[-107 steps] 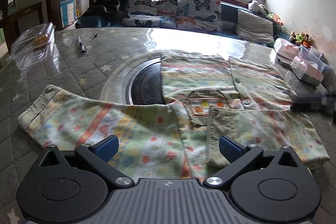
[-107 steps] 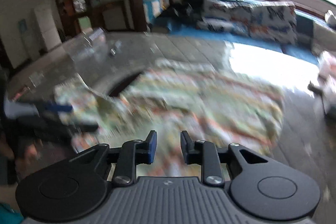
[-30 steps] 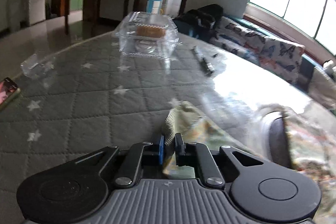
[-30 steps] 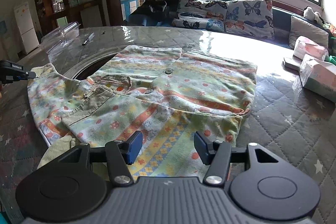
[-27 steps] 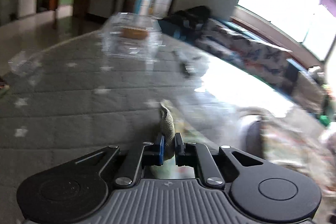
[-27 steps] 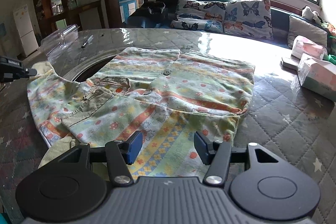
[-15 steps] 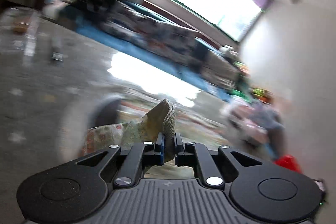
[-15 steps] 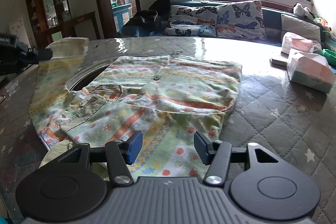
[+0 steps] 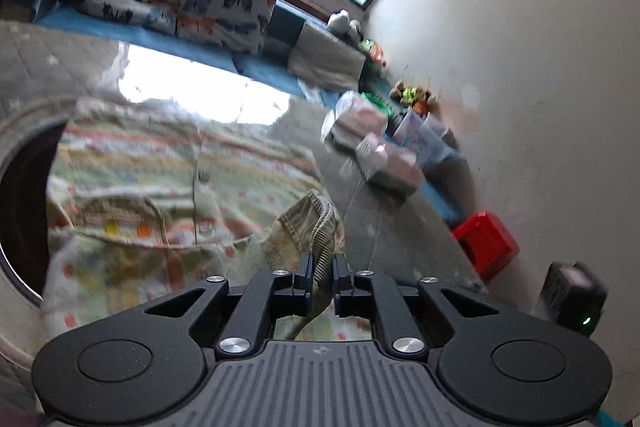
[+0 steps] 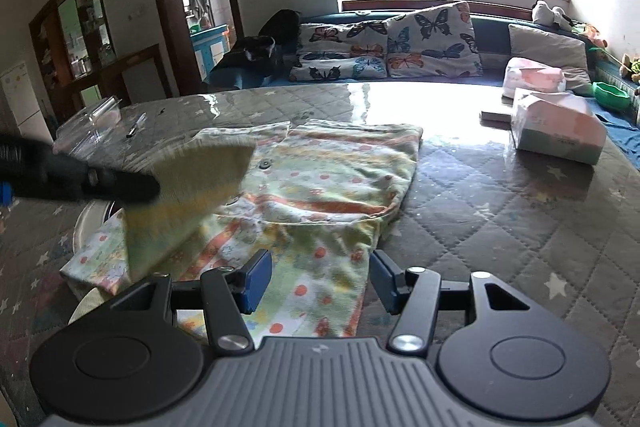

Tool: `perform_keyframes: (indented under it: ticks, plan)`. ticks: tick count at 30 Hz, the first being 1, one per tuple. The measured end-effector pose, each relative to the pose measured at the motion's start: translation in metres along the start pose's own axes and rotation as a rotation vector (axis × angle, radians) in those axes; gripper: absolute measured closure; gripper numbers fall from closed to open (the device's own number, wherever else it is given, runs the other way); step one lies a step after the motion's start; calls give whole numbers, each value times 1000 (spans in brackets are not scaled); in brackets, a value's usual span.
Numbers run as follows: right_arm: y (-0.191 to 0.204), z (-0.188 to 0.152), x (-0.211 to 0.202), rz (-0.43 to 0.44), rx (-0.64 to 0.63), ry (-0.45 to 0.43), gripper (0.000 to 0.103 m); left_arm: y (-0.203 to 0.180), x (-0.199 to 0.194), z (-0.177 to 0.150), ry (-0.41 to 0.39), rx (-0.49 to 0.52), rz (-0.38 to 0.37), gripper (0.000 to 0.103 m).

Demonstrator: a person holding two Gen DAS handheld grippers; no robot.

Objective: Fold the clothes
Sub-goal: 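Fold the held sleeve across the shirt body and open the left gripper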

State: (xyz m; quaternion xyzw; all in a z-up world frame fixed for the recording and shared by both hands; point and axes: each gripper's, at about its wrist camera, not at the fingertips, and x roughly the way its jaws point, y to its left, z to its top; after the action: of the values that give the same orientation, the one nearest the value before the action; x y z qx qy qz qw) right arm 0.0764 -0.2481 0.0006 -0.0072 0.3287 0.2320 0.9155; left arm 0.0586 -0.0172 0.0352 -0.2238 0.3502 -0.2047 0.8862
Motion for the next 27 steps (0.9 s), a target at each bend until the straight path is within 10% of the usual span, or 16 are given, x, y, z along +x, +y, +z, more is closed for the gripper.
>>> perform_keyframes:
  ticks: [6, 27]
  plan:
    - [-1, 6, 0, -10, 7, -11, 48, 6, 1, -9, 39, 8, 1, 57]
    - [46, 20, 73, 113, -85, 99, 50, 98, 1, 2, -19, -69, 267, 42]
